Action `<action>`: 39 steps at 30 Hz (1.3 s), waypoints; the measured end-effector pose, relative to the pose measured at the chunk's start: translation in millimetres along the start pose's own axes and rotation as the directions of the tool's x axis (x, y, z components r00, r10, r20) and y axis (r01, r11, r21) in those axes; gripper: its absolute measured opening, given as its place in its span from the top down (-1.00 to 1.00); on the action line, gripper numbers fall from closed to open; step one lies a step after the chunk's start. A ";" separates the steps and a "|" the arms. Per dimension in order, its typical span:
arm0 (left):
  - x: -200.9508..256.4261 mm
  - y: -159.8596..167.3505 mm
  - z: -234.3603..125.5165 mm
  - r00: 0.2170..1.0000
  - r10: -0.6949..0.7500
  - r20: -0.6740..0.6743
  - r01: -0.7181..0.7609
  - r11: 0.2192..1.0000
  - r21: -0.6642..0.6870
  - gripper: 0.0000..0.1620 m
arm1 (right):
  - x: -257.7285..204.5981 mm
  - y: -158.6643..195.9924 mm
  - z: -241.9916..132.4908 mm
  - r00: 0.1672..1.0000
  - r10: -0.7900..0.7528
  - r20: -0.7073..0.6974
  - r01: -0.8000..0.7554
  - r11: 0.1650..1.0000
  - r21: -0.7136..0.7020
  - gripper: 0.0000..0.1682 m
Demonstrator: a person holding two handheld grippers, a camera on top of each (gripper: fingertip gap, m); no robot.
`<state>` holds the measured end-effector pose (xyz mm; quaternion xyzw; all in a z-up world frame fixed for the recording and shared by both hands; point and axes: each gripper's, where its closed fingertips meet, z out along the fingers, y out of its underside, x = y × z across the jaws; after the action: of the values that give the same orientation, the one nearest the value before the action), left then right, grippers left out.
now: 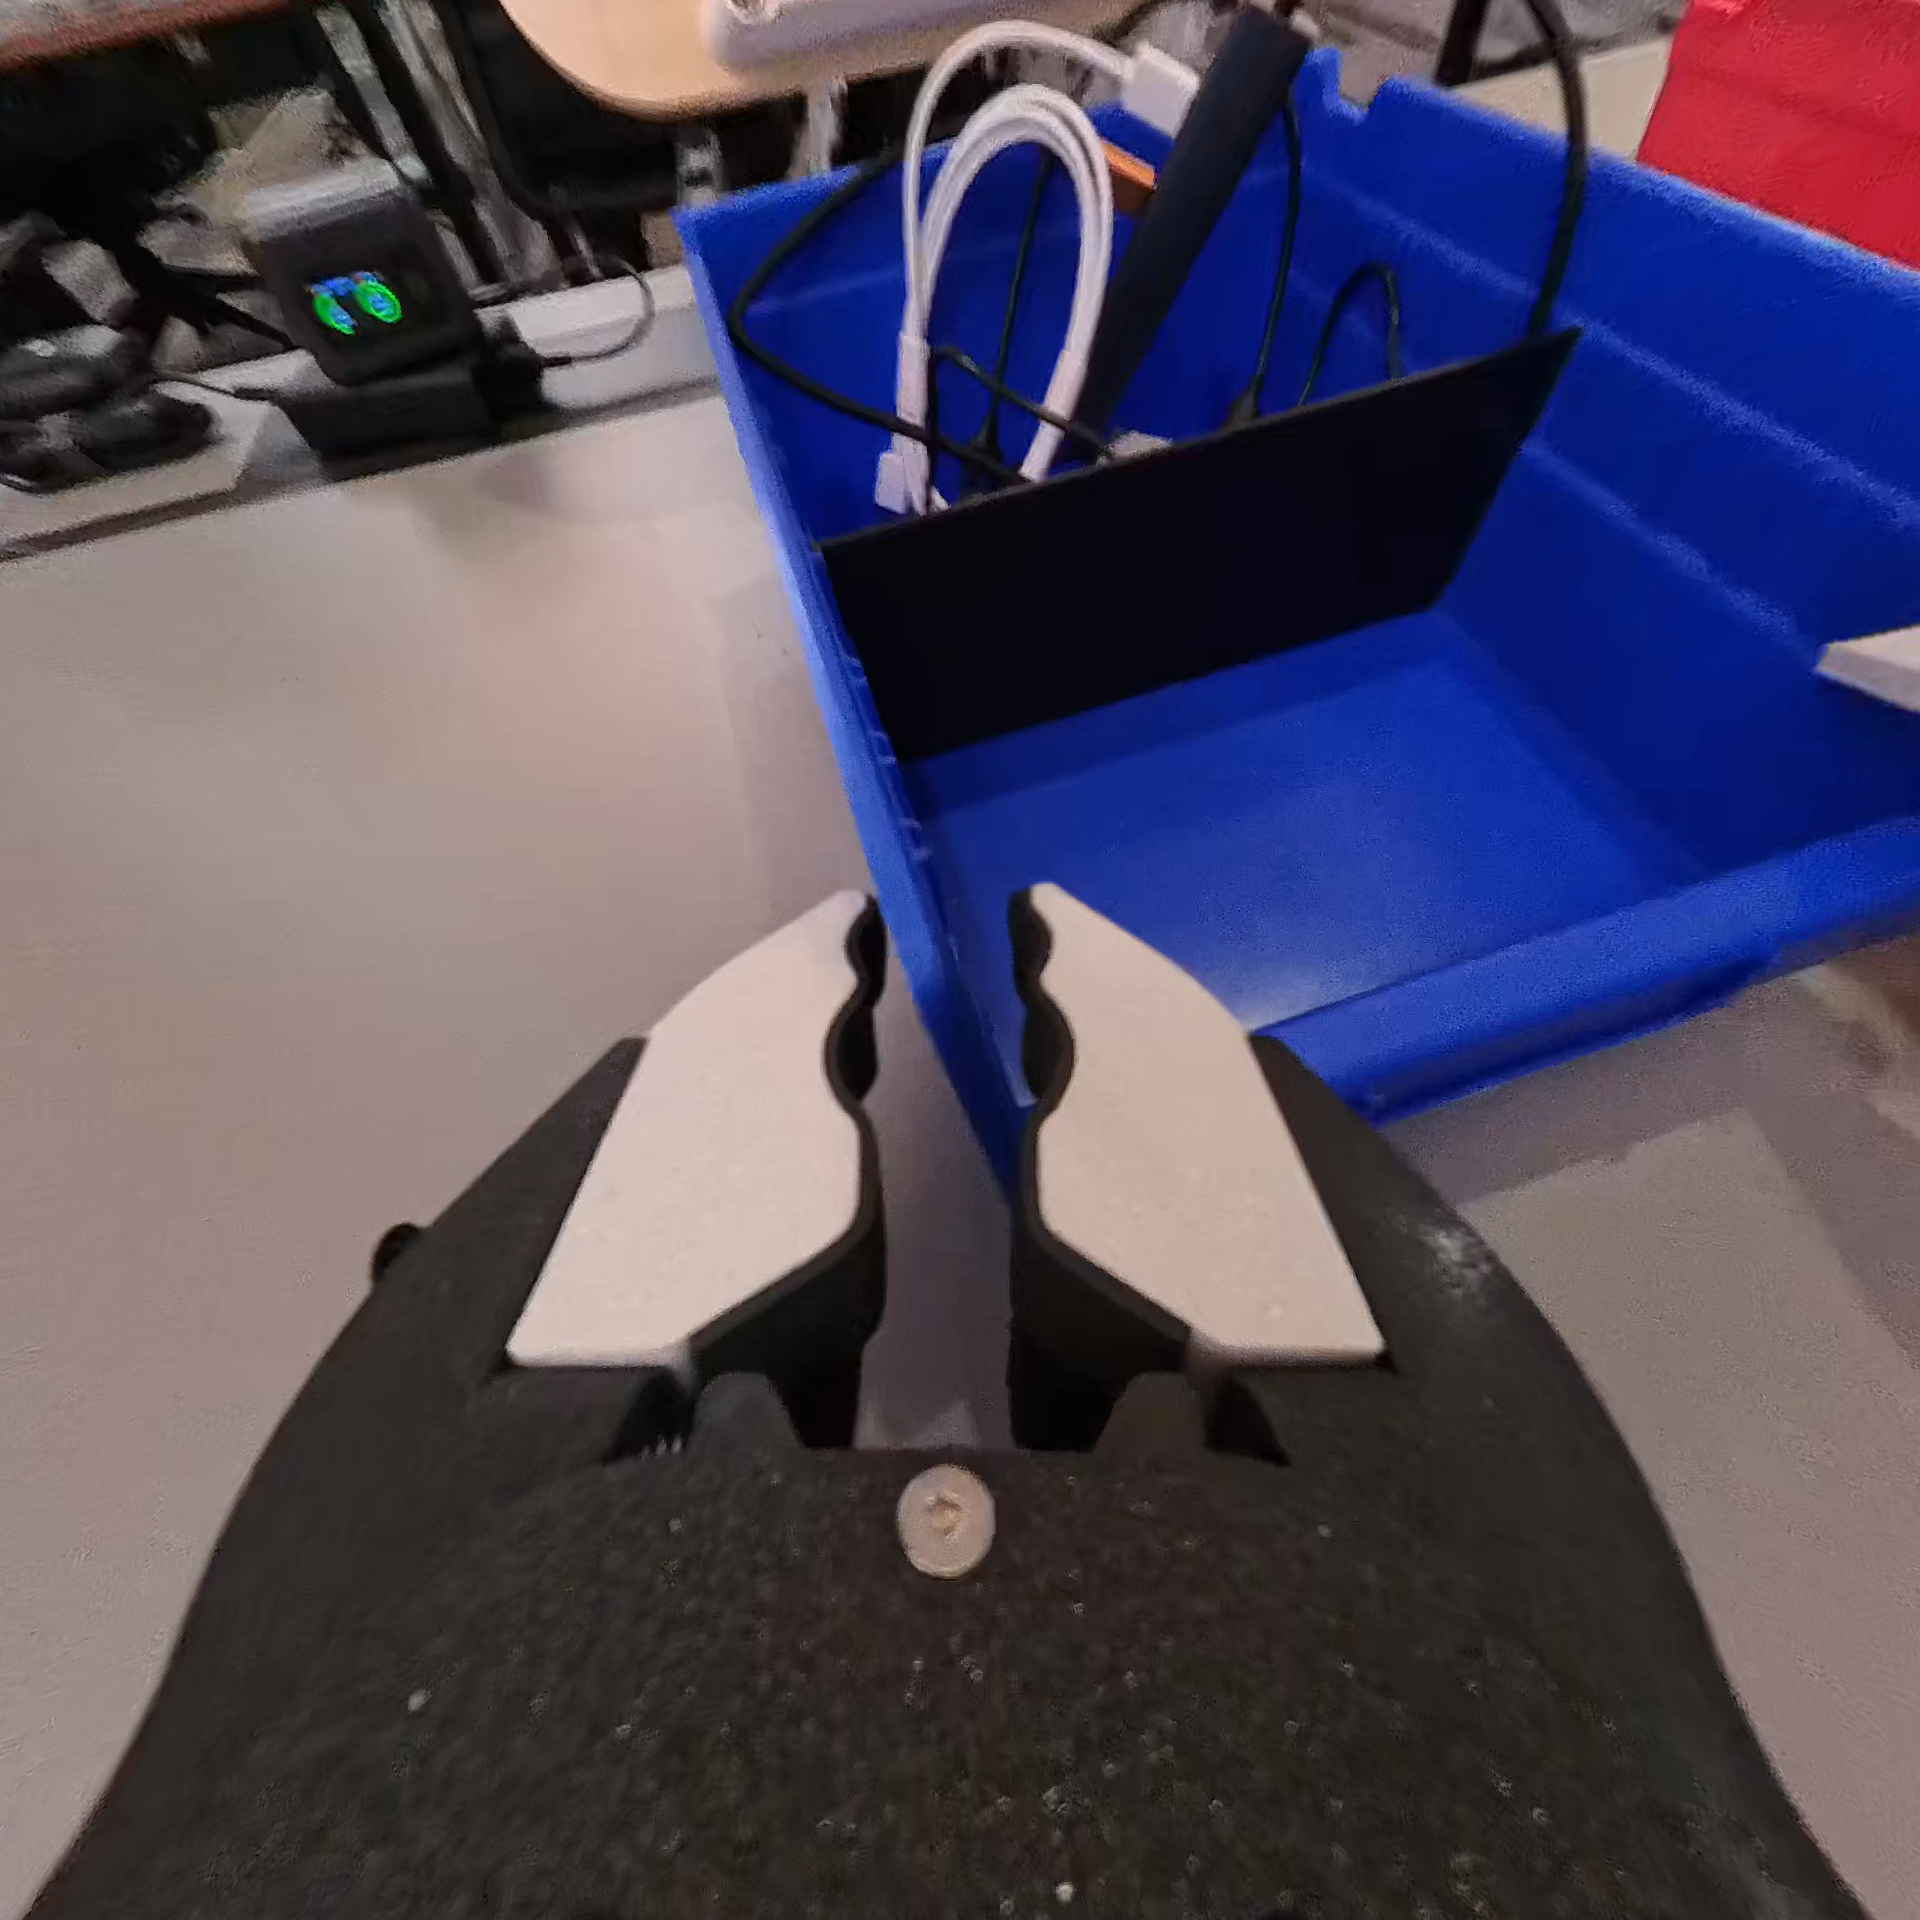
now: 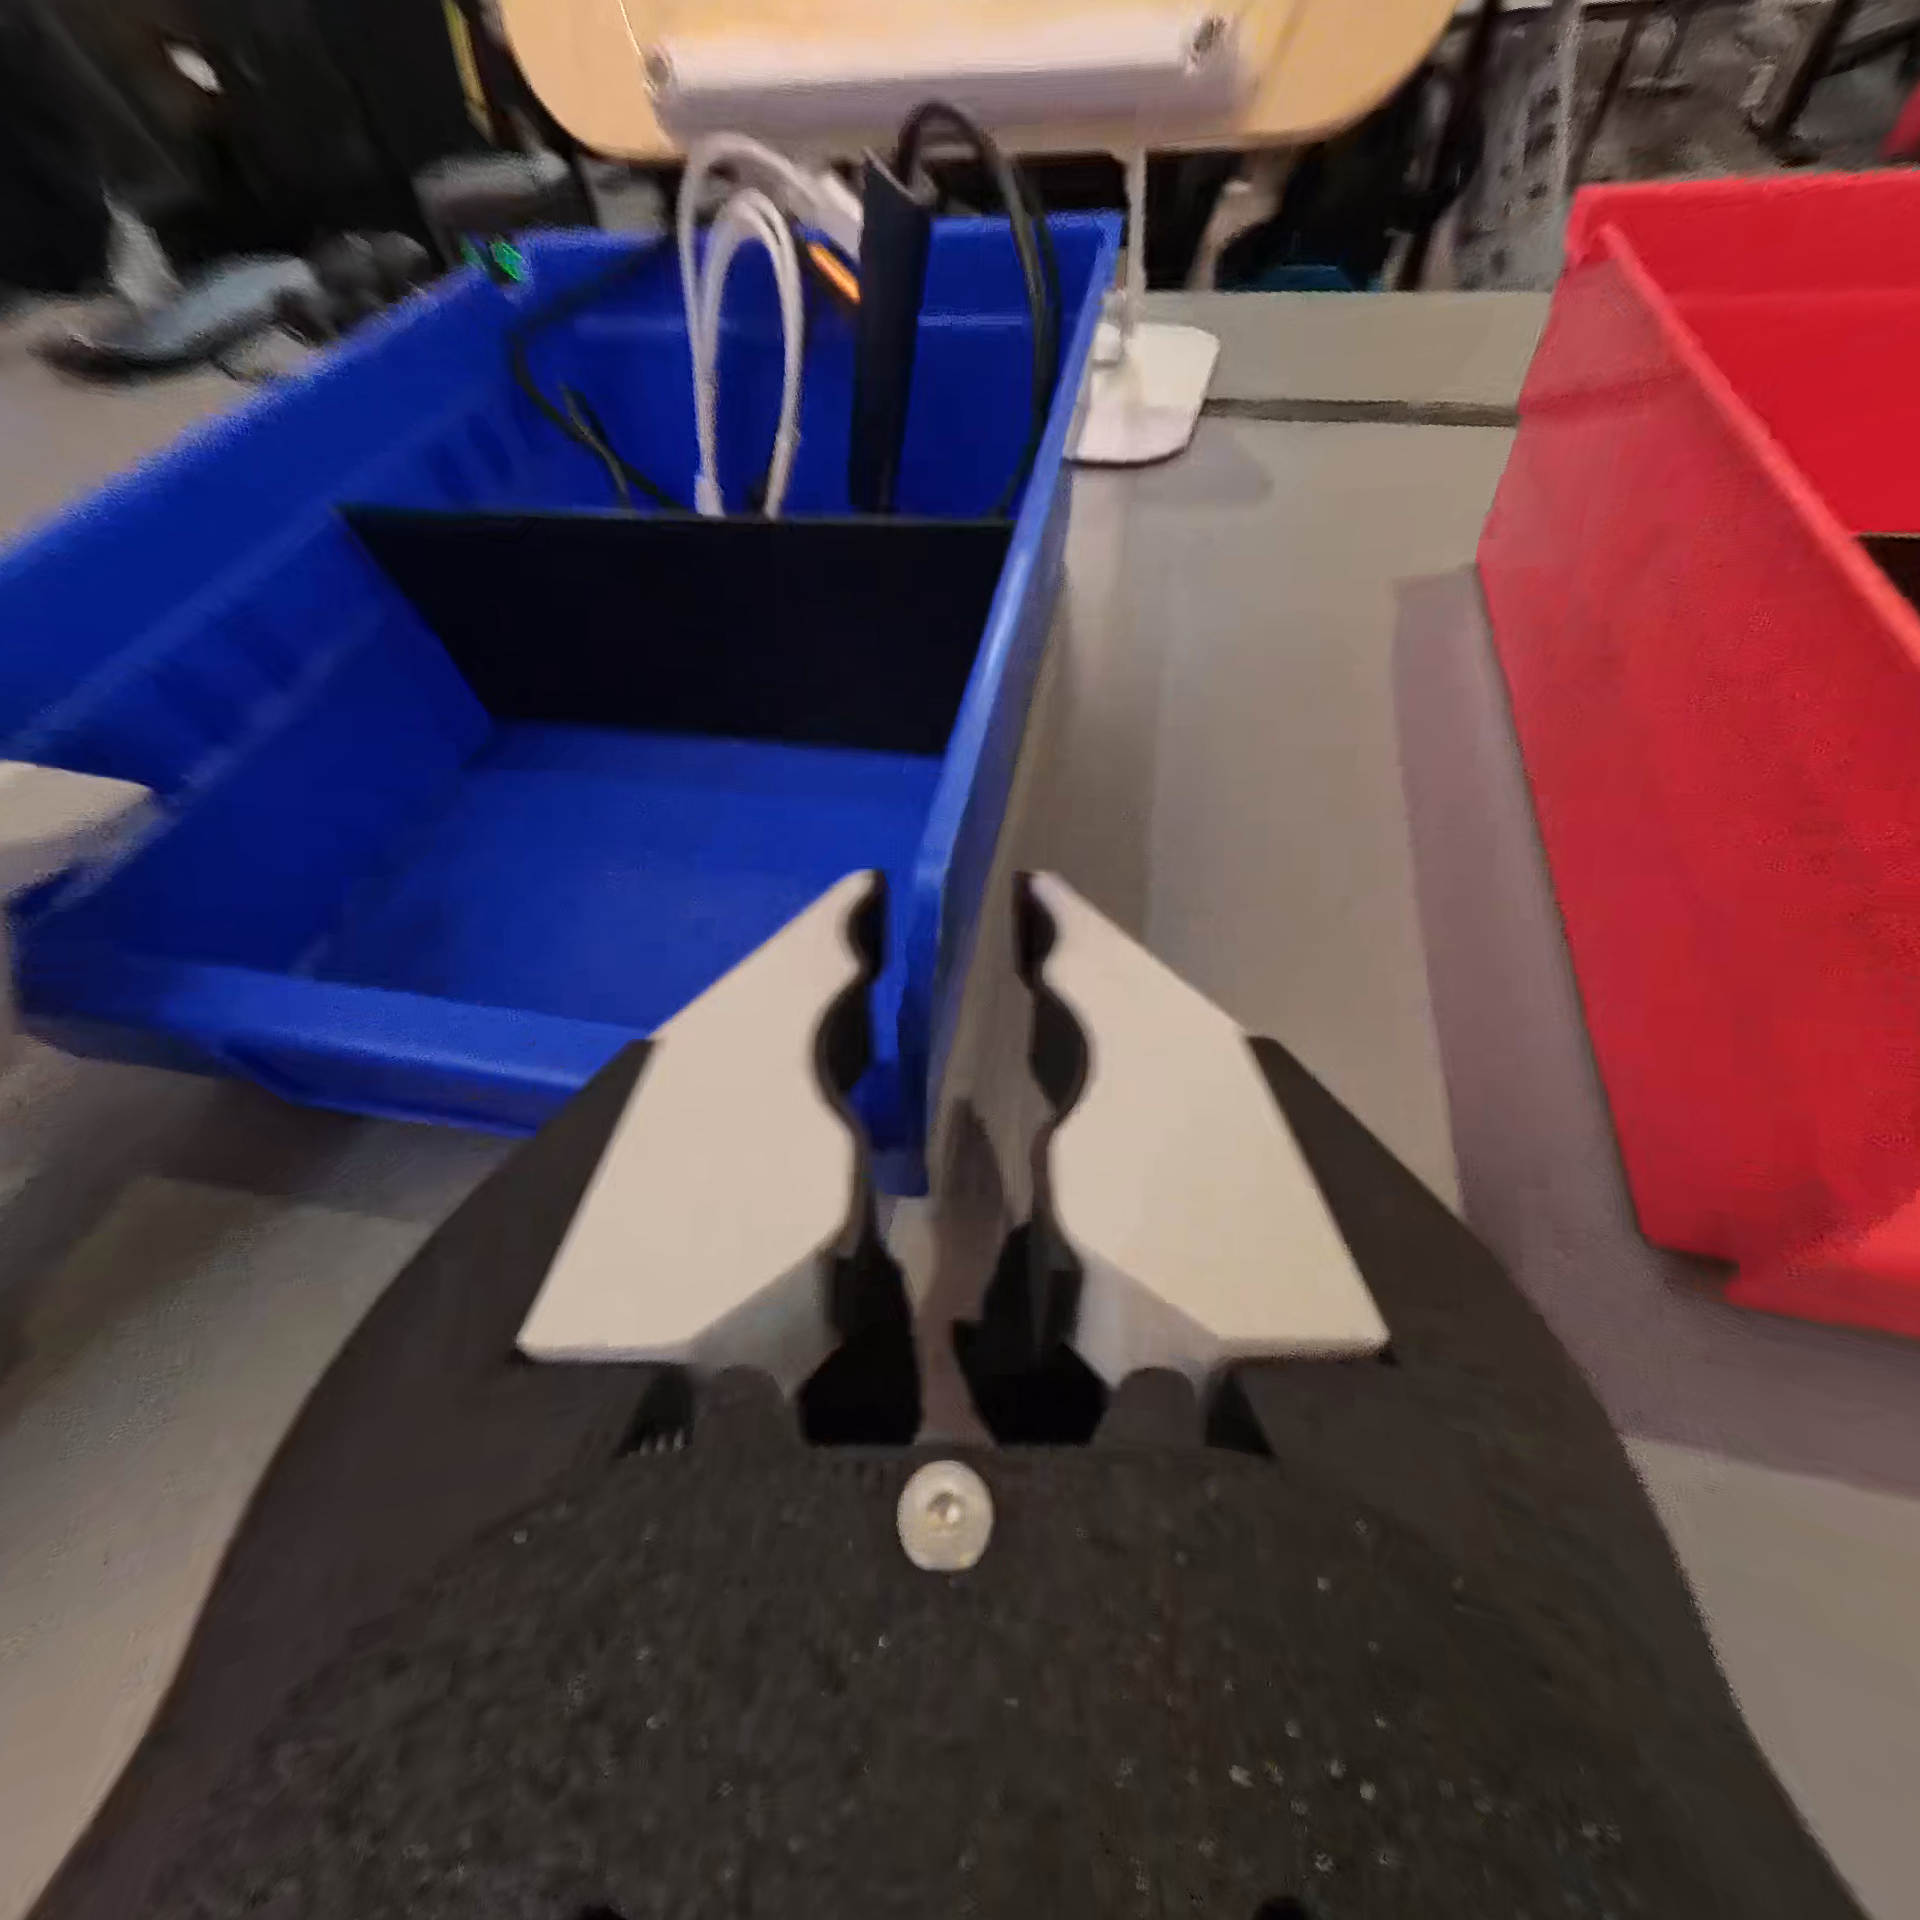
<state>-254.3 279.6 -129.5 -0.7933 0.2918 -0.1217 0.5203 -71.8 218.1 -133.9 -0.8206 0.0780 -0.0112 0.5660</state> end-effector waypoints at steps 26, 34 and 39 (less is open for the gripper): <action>-273.9 42.0 -30.2 0.987 -0.157 0.044 0.157 0.988 0.003 0.95 | -264.4 -16.1 84.3 0.982 -0.175 -0.065 0.178 0.983 0.033 0.95; -276.8 35.7 -37.5 0.978 -0.186 0.095 0.183 0.982 0.039 0.35 | -275.8 0.6 50.3 0.899 -0.162 0.408 0.221 0.970 -0.101 0.67; -286.6 1.0 -67.0 0.973 -0.142 0.183 0.104 0.974 0.200 0.23 | -197.8 -17.0 -20.2 0.825 -0.134 0.549 0.170 0.985 -0.014 0.45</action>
<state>-517.2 397.7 -69.9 -0.7650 0.1764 -0.1023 0.6109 -267.3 233.1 -97.0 -0.8106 -0.1518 0.1804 0.5361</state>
